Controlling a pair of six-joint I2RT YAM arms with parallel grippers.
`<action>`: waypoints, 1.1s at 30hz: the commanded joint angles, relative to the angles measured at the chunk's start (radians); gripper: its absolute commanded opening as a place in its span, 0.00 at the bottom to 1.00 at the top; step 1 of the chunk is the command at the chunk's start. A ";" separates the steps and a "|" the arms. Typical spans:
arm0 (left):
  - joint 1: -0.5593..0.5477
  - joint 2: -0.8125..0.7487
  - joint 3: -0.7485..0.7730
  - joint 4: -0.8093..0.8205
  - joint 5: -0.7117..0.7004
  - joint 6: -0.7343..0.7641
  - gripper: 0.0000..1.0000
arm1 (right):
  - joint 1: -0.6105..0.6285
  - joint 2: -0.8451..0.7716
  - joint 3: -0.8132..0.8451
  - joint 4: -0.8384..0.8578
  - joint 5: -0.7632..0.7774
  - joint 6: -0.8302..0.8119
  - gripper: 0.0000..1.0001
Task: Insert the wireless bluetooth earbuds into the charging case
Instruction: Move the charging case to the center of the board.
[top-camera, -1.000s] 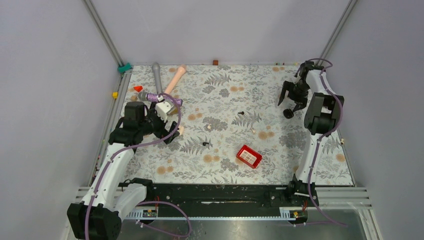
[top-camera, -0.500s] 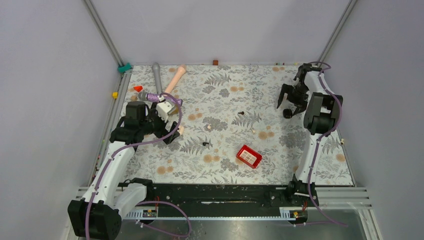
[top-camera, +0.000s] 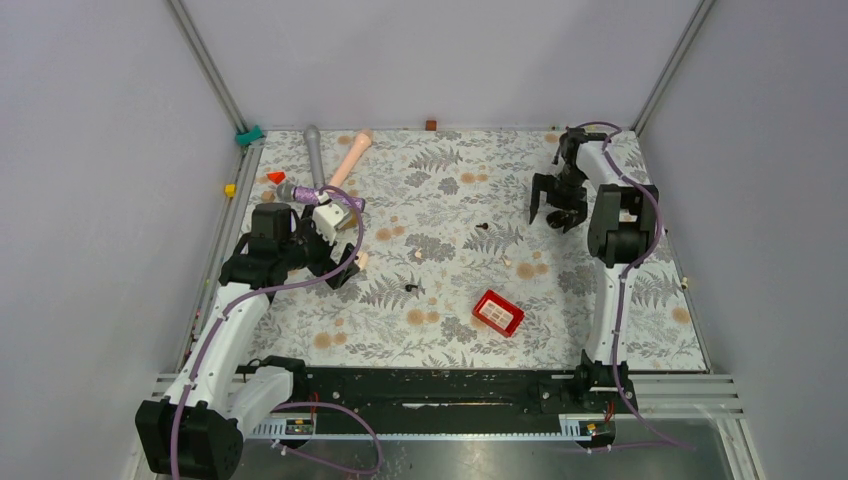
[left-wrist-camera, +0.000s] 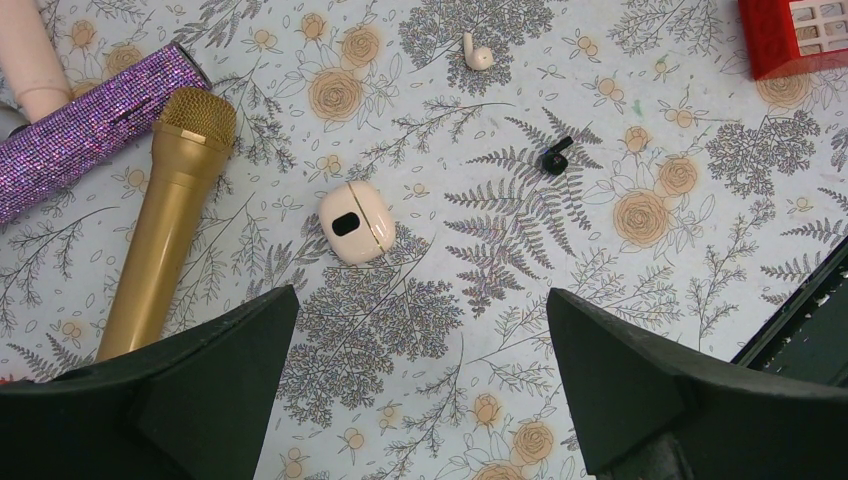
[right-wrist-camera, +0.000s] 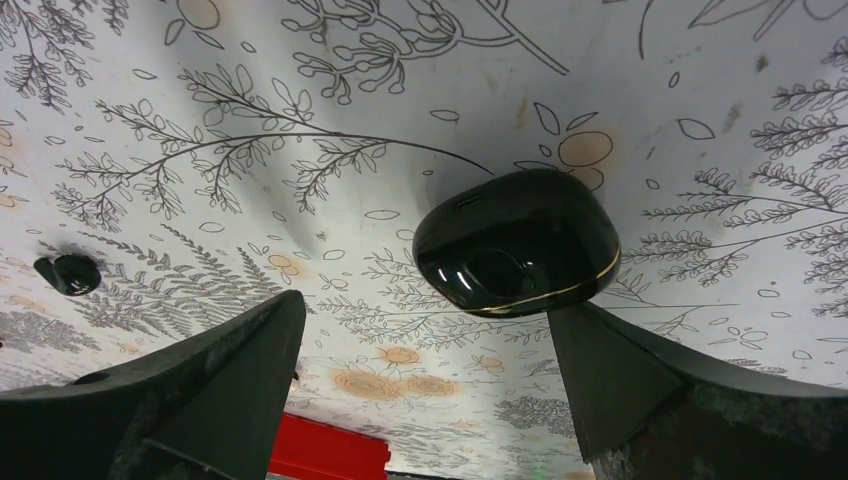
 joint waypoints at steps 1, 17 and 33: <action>0.004 -0.014 0.018 0.023 0.027 0.012 0.98 | 0.016 0.000 0.053 -0.026 0.065 -0.022 0.99; 0.005 -0.028 0.016 0.023 0.027 0.012 0.99 | 0.069 0.103 0.224 -0.102 0.244 -0.149 0.99; 0.004 -0.033 0.015 0.023 0.018 0.011 0.99 | 0.140 0.210 0.329 -0.191 0.267 -0.232 0.55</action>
